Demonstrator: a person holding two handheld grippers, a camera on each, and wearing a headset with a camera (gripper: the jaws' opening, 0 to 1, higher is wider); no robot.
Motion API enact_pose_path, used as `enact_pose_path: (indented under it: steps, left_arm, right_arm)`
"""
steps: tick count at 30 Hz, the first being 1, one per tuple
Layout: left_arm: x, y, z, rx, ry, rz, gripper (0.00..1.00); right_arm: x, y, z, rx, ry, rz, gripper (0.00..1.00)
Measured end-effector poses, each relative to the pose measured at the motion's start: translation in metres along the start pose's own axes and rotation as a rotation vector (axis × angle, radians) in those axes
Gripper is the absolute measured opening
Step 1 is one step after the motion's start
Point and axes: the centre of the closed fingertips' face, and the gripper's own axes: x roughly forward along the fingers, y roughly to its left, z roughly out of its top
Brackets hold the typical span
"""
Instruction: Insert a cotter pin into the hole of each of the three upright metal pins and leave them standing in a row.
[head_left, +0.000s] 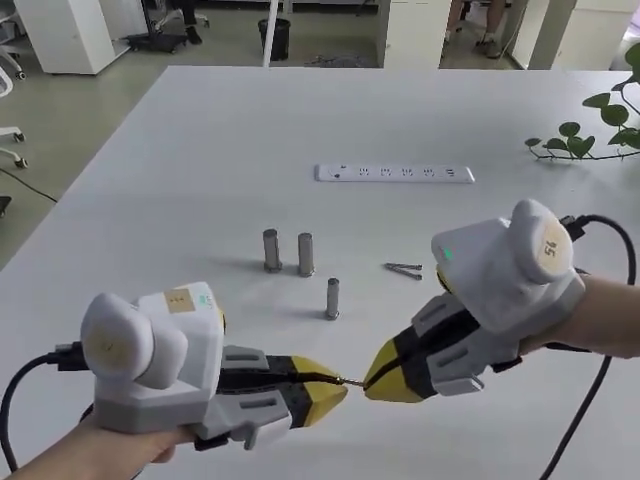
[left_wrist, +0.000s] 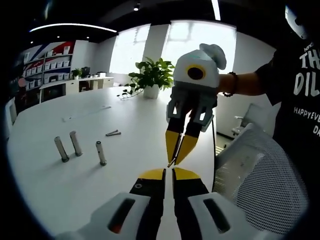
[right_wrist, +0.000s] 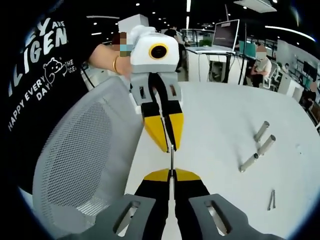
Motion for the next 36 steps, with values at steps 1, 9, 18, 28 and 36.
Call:
enact_pose_path:
  steps: [1, 9, 18, 28, 36]
  left_arm:
    - [0.0, 0.001, 0.0, 0.0, 0.001, 0.007, 0.05]
    - [-0.001, 0.025, -0.004, 0.026, 0.016, 0.125, 0.1]
    - [0.005, 0.051, -0.015, 0.036, 0.051, 0.244, 0.17]
    - [0.017, 0.088, -0.012, 0.039, 0.068, 0.35, 0.2]
    - [0.029, 0.113, -0.005, 0.004, 0.052, 0.389, 0.2]
  right_arm:
    - [0.0, -0.002, -0.002, -0.002, 0.008, -0.005, 0.0]
    - [-0.004, -0.032, -0.015, -0.013, 0.082, -0.136, 0.0]
    - [-0.006, -0.064, -0.023, -0.008, 0.136, -0.209, 0.0]
    - [-0.001, -0.095, -0.028, 0.006, 0.173, -0.242, 0.0]
    - [0.0, -0.114, -0.035, 0.064, 0.19, -0.244, 0.0]
